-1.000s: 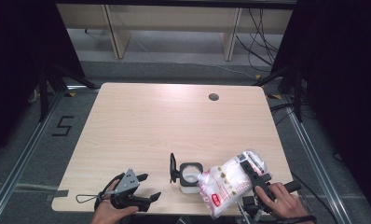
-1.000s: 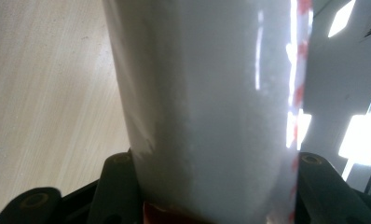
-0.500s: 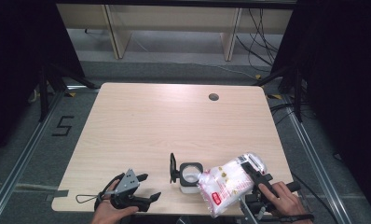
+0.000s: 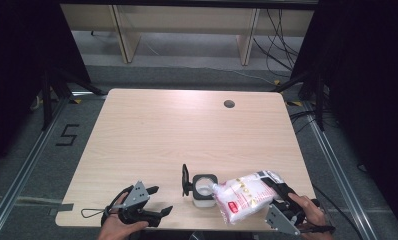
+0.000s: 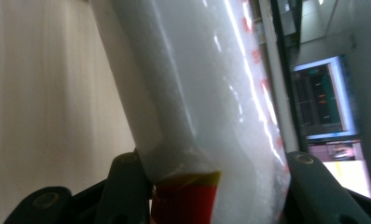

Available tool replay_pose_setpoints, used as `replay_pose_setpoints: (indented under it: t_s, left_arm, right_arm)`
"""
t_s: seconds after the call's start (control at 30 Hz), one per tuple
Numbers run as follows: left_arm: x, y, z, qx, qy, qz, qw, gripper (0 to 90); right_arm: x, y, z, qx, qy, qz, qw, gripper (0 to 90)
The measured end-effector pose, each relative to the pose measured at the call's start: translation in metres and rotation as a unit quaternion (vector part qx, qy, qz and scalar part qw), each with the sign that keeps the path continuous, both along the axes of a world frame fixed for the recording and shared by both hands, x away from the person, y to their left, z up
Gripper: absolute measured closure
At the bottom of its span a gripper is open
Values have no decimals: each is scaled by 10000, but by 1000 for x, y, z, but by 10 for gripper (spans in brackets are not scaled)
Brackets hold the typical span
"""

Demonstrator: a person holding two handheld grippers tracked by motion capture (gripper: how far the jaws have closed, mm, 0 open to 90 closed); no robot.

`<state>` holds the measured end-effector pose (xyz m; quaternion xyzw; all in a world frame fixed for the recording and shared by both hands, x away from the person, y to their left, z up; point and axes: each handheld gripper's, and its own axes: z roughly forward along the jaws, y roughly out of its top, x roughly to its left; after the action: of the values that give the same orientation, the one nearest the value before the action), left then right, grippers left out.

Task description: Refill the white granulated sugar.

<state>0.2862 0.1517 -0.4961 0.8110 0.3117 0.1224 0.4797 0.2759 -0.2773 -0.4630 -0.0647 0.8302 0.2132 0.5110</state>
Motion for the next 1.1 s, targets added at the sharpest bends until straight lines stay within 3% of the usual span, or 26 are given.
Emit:
replay_pose_setpoints:
  t_s: [0.03,0.07,0.1,0.13,0.17,0.2,0.3,0.33,0.37,0.4,0.43,0.47,0.5,0.57,0.6,0.7,0.73,0.77,0.8,0.87,0.9,0.93,0.97,1.0,1.1]
  left_arm:
    - [0,0,0,11,-19,-34,10000,199]
    - [0,-1,-1,-20,-17,-26,10000,199]
    - [0,-1,-1,-21,-14,-23,10000,199]
    - [0,-1,-1,-21,-14,-23,10000,199]
    - [0,-1,0,-6,-14,-16,10000,199]
    - [0,-1,0,-6,-14,-16,10000,199]
    - [1,0,0,5,-72,-37,10000,199]
    - [1,-1,-1,-32,0,19,10000,199]
    - [0,-1,0,17,17,27,10000,199]
    - [0,-1,0,17,17,27,10000,199]
    - [1,-2,0,63,-47,-40,10000,198]
    - [1,-2,0,63,-47,-40,10000,199]
    - [1,-2,0,111,-54,-66,9999,199]
    - [1,-1,0,78,-23,-59,9999,199]
    - [1,-2,0,69,-41,-71,9999,199]
    - [0,-2,-1,77,28,-38,10000,199]
    - [0,-2,-1,77,28,-38,10000,199]
    - [1,-1,-1,115,-29,-58,9999,199]
    - [1,-1,-1,115,-29,-58,9999,199]
    - [1,-1,0,56,-42,-16,10000,199]
    - [2,-1,0,66,-78,-62,9999,199]
    - [2,-1,0,73,-81,-72,9999,199]
    - [1,-1,0,155,-64,-51,9998,199]
    - [1,-1,0,155,-64,-51,9998,199]
    - [2,0,0,159,-106,-95,9998,199]
  right_arm:
    - [2,-3,-5,462,320,-71,9984,590]
    - [3,-3,-7,533,381,-50,9978,590]
    - [3,-4,-8,702,583,-98,9958,590]
    - [3,-4,-8,702,583,-98,9958,590]
    - [7,-4,-13,1110,883,-86,9899,591]
    - [7,-4,-13,1110,883,-86,9899,591]
    - [16,-8,-19,1716,1307,-107,9764,593]
    - [19,-8,-21,1883,1418,-93,9718,593]
    - [22,-9,-22,1938,1521,-39,9692,593]
    - [22,-9,-22,1938,1521,-39,9692,593]
    - [28,-9,-28,2177,1775,-112,9597,594]
    - [28,-9,-28,2177,1775,-112,9597,594]
    - [33,-12,-33,2339,2041,-143,9505,595]
    - [36,-15,-36,2470,2067,-226,9464,596]
    - [37,-18,-35,2602,2213,-241,9396,597]
    - [44,-29,-37,3113,2294,-279,9218,598]
    - [44,-29,-37,3113,2294,-279,9218,598]
    - [45,-34,-39,3302,2453,-456,9103,597]
    - [45,-37,-40,3382,2580,-567,9032,597]
    - [45,-39,-42,3436,2555,-640,9014,597]
    - [46,-40,-42,3448,2630,-618,8989,597]
    - [47,-42,-43,3605,2614,-633,8931,597]
    - [47,-42,-43,3647,2669,-667,8896,597]
    - [47,-42,-43,3647,2669,-667,8896,597]
    - [48,-43,-43,3748,2674,-735,8847,592]
